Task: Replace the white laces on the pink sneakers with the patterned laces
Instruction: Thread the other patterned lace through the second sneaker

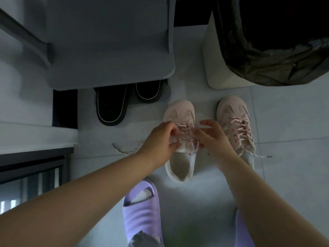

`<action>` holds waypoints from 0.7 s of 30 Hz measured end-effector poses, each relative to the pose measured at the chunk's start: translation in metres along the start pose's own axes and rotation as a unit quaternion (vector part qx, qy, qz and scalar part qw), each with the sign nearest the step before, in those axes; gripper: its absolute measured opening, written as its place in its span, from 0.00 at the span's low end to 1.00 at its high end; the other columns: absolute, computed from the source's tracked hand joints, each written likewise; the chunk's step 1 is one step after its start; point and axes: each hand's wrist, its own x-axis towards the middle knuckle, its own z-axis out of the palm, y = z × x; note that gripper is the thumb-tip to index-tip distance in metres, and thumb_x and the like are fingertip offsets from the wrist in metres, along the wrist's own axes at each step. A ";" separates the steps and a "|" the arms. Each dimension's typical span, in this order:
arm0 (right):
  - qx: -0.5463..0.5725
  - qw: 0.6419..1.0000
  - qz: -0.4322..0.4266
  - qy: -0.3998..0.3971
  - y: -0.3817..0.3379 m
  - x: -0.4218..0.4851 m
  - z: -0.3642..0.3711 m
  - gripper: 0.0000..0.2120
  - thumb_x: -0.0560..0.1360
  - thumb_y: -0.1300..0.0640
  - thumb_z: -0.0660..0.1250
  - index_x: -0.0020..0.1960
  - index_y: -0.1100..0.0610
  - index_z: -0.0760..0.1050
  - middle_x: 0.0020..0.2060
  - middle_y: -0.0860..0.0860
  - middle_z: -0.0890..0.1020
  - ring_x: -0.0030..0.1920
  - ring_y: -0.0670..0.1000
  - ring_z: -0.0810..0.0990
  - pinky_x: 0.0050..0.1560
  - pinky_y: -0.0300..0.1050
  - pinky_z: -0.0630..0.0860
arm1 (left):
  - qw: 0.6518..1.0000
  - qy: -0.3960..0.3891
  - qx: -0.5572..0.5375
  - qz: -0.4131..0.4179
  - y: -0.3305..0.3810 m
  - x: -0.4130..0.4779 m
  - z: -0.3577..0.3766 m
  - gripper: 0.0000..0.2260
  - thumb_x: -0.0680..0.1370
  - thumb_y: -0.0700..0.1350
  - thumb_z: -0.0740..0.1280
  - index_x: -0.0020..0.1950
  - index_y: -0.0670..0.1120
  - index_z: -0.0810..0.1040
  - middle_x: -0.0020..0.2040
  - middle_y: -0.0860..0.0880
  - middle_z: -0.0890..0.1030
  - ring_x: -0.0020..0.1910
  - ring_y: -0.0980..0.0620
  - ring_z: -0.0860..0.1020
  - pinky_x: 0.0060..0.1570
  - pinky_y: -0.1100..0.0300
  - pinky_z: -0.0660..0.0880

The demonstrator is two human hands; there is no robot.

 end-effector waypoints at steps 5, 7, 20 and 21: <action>-0.211 0.975 -0.063 0.021 -0.006 0.003 -0.002 0.09 0.69 0.56 0.72 0.46 0.52 0.73 0.39 0.43 0.79 0.36 0.43 0.78 0.33 0.29 0.71 | 0.999 -0.016 0.033 -0.017 -0.001 0.012 0.005 0.09 0.74 0.43 0.68 0.53 0.46 0.81 0.52 0.46 0.82 0.51 0.46 0.78 0.51 0.59 0.72; -0.306 0.946 -0.094 0.040 -0.005 0.005 0.001 0.08 0.70 0.55 0.71 0.45 0.52 0.73 0.38 0.42 0.77 0.38 0.44 0.77 0.37 0.34 0.71 | 0.999 -0.020 0.036 -0.024 0.002 0.015 0.004 0.09 0.75 0.44 0.67 0.54 0.47 0.82 0.52 0.46 0.83 0.52 0.47 0.79 0.52 0.59 0.73; -0.274 0.961 -0.002 -0.044 -0.003 -0.007 0.000 0.09 0.68 0.55 0.74 0.42 0.56 0.75 0.33 0.48 0.75 0.34 0.46 0.73 0.33 0.39 0.69 | 0.998 -0.010 -0.054 -0.021 -0.009 0.021 0.011 0.02 0.73 0.41 0.70 0.41 0.43 0.79 0.40 0.53 0.74 0.44 0.50 0.74 0.43 0.64 0.67; -0.322 0.946 -0.020 -0.031 0.002 -0.006 0.005 0.12 0.65 0.55 0.75 0.42 0.58 0.75 0.32 0.48 0.74 0.32 0.46 0.71 0.32 0.41 0.67 | 0.997 -0.020 -0.074 -0.025 -0.008 0.019 0.009 0.03 0.73 0.40 0.70 0.40 0.44 0.78 0.39 0.54 0.72 0.43 0.52 0.73 0.42 0.66 0.67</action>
